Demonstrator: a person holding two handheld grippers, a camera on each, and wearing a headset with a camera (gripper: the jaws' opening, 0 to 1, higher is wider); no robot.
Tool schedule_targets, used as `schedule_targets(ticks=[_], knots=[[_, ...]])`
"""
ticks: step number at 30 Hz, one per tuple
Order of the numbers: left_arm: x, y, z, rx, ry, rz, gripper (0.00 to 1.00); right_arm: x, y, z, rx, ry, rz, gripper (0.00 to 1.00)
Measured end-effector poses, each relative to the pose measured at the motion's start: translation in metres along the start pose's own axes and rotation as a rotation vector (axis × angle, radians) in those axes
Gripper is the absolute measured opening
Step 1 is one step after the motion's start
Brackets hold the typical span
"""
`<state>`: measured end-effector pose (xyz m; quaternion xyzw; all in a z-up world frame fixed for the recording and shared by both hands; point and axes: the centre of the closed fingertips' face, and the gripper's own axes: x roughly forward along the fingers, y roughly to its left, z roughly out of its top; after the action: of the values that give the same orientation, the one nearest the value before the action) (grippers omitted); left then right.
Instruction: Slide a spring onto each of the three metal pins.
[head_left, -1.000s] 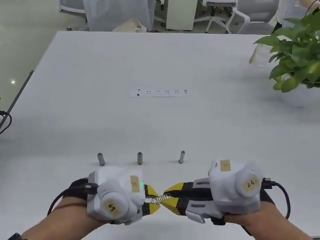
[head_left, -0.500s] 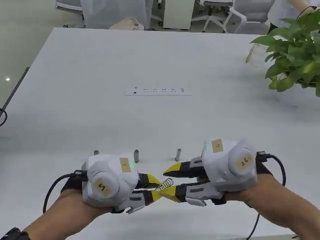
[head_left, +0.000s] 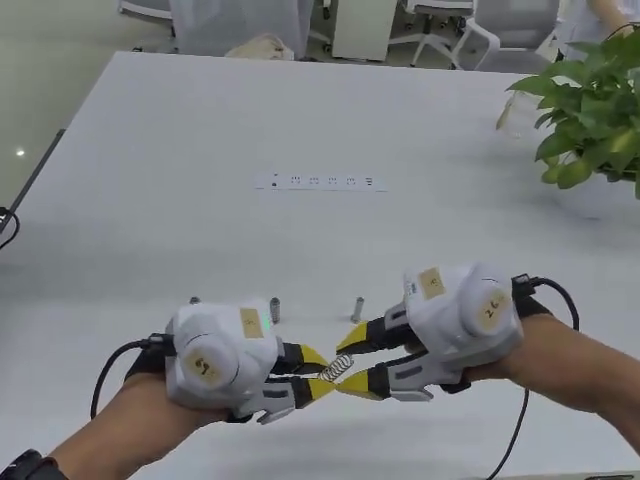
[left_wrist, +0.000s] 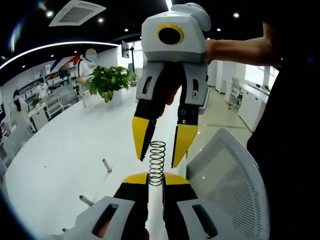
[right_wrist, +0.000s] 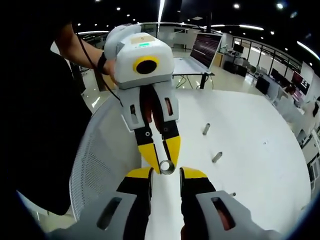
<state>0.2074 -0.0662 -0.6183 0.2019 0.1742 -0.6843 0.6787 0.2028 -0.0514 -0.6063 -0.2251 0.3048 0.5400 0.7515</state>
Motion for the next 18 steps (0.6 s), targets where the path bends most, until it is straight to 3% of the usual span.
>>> schedule_targets(ticks=[12,18], knots=[[0.0017,-0.0080,0.0020,0.022,0.002,-0.024,0.02,0.0035,0.0089,0.0023,-0.100,0.079,0.072,0.15],[0.0032,-0.0083,0.0057,0.026,-0.005,-0.024,0.02,0.0008,0.0093,0.0015,-0.168,0.147,0.114,0.13]])
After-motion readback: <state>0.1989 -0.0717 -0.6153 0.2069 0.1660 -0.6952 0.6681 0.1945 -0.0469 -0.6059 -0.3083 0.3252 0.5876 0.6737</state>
